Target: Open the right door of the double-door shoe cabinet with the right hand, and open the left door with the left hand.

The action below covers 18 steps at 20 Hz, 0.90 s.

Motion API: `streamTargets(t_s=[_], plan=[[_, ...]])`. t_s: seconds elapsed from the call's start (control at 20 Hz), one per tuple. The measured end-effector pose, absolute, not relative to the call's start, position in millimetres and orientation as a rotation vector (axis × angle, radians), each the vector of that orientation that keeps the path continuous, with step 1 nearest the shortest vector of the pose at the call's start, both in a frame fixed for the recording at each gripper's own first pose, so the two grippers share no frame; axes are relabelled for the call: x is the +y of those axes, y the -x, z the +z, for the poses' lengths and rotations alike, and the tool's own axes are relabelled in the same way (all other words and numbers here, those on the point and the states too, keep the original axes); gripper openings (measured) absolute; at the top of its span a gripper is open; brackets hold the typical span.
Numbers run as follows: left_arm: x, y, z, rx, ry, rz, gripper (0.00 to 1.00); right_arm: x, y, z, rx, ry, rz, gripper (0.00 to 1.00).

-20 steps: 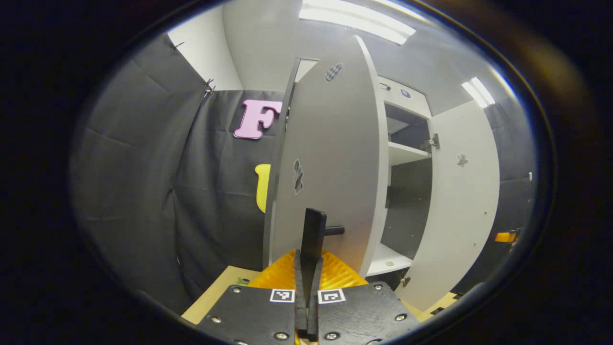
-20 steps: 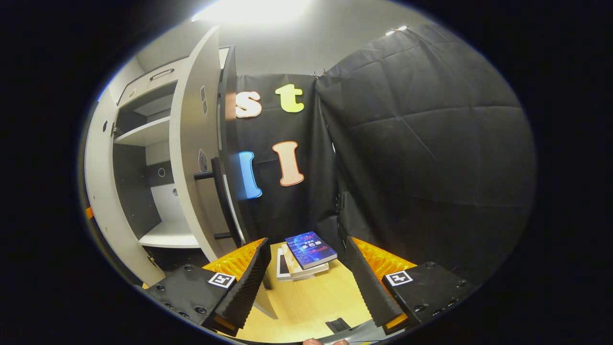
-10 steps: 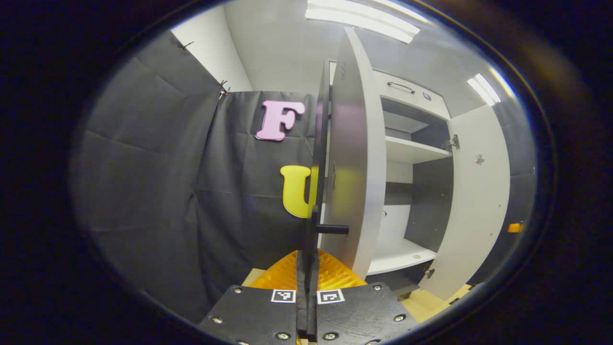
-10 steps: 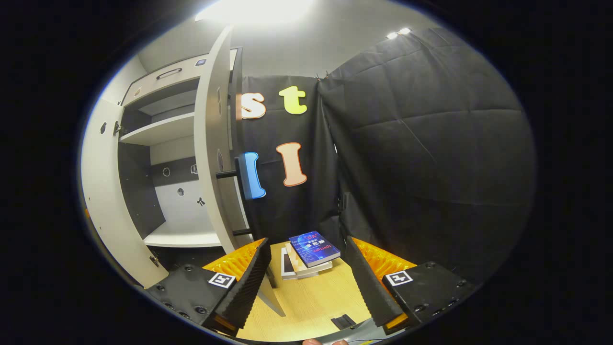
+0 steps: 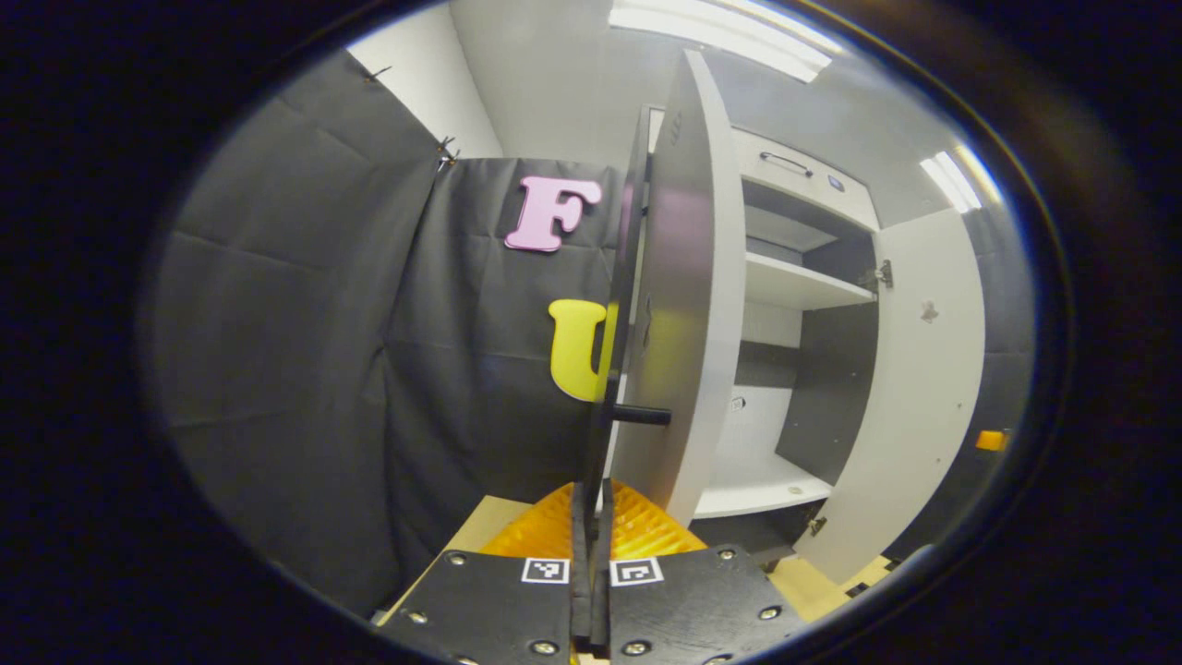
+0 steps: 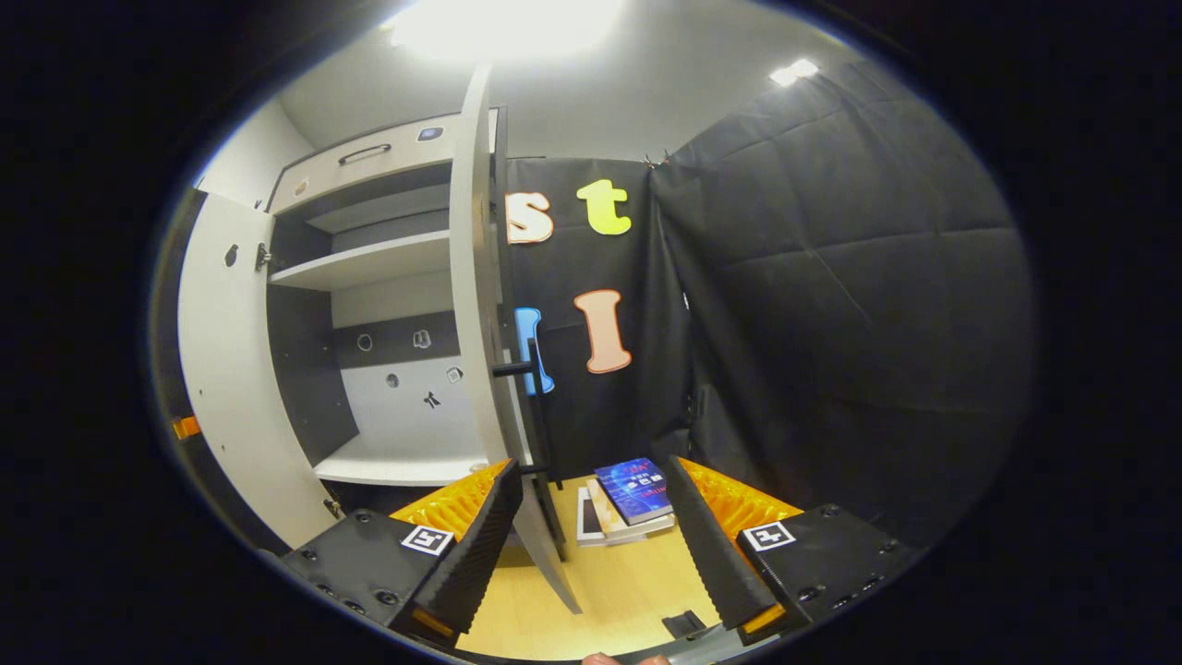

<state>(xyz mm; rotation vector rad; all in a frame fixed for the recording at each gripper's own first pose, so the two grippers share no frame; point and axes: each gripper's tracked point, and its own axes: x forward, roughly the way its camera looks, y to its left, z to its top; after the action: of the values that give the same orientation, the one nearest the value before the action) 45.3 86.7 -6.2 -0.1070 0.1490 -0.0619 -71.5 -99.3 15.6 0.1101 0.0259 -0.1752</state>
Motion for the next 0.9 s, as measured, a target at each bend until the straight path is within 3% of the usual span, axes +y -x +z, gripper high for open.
streamTargets(t_s=[0.1,0.15,0.35,0.4,0.45,0.6,0.9], plan=[[85.5,-32.1,14.1,0.119,0.146,-0.049,0.0,-103.6,69.3,16.3,0.027,-0.093,-0.156,0.92],[84.3,-23.7,22.6,0.103,0.156,-0.034,0.0,-103.5,66.3,17.5,0.029,-0.089,-0.141,0.97],[63.4,-9.4,41.7,0.027,0.18,0.039,0.0,-104.9,50.5,32.3,0.028,-0.047,-0.039,0.92],[57.4,-4.4,43.1,0.012,0.191,0.059,0.05,-104.6,43.8,32.7,0.037,-0.023,-0.017,0.97],[55.3,2.3,44.5,0.001,0.195,0.077,0.12,-103.2,39.5,34.5,0.04,-0.01,0.011,0.97],[42.0,24.0,43.5,0.001,0.149,0.139,0.93,-94.9,33.7,41.6,0.032,-0.014,0.108,0.98],[2.9,37.6,39.9,0.005,0.066,0.226,0.94,-87.2,43.9,50.4,0.079,-0.059,0.258,0.98]])
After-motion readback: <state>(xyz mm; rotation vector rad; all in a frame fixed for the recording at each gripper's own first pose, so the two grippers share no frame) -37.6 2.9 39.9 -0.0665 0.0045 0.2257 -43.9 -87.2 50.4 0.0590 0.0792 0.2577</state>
